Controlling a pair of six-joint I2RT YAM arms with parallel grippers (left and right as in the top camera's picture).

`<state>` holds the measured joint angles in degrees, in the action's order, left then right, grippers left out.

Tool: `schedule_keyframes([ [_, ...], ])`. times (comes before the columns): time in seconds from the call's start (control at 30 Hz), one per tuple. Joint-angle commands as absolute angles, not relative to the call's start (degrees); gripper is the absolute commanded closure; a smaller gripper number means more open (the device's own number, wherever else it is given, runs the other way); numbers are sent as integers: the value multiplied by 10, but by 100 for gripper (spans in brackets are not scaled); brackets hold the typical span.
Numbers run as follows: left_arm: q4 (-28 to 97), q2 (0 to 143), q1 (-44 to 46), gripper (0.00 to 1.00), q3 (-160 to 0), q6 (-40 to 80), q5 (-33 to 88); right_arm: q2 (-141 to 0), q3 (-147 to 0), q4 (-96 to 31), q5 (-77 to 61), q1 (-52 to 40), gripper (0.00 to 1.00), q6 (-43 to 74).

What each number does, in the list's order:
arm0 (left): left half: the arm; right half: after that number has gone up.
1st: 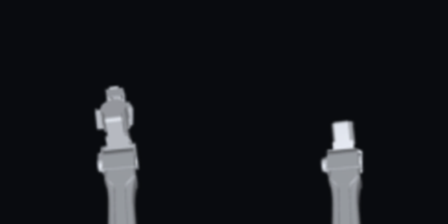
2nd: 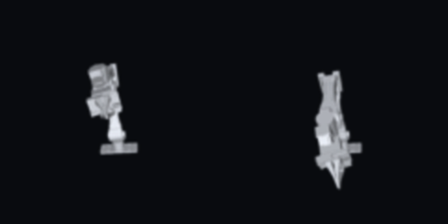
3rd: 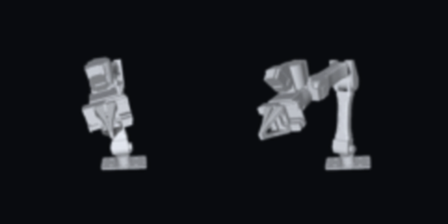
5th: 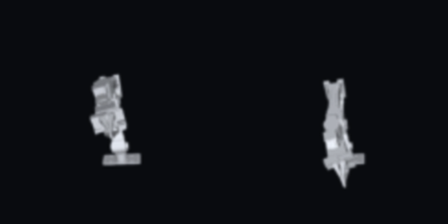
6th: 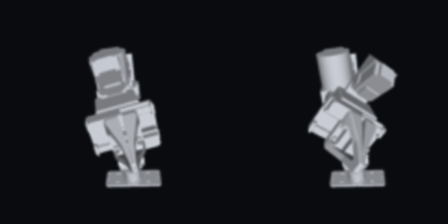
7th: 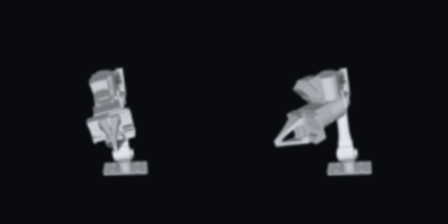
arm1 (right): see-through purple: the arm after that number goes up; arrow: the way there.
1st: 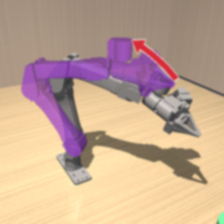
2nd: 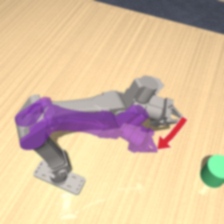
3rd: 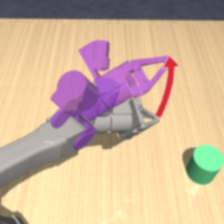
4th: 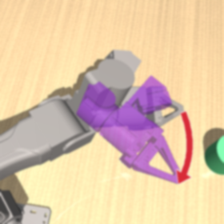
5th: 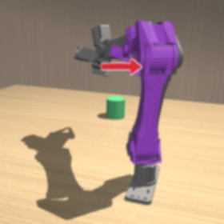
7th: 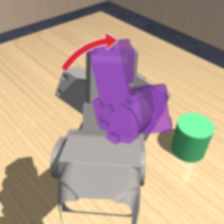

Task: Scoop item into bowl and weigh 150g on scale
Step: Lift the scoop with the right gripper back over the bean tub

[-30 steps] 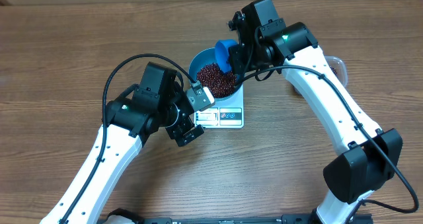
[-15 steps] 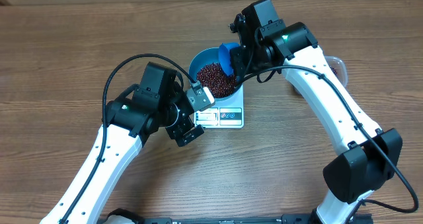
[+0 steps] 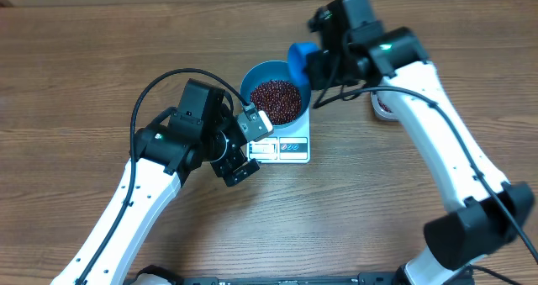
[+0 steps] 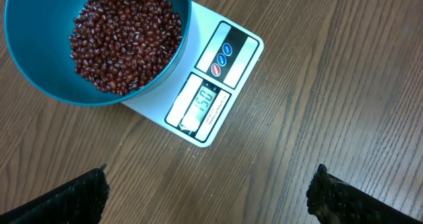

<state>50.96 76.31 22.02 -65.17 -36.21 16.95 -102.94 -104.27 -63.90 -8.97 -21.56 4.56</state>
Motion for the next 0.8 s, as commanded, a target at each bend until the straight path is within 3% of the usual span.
schedule_keyframes([
  [0.0,507,766,221,0,-649,-373,174,-983,-1063,-639,-86,-177,96,60],
  [0.77,507,766,221,0,-649,-373,174,-972,-1063,-707,-84,64,96,50],
])
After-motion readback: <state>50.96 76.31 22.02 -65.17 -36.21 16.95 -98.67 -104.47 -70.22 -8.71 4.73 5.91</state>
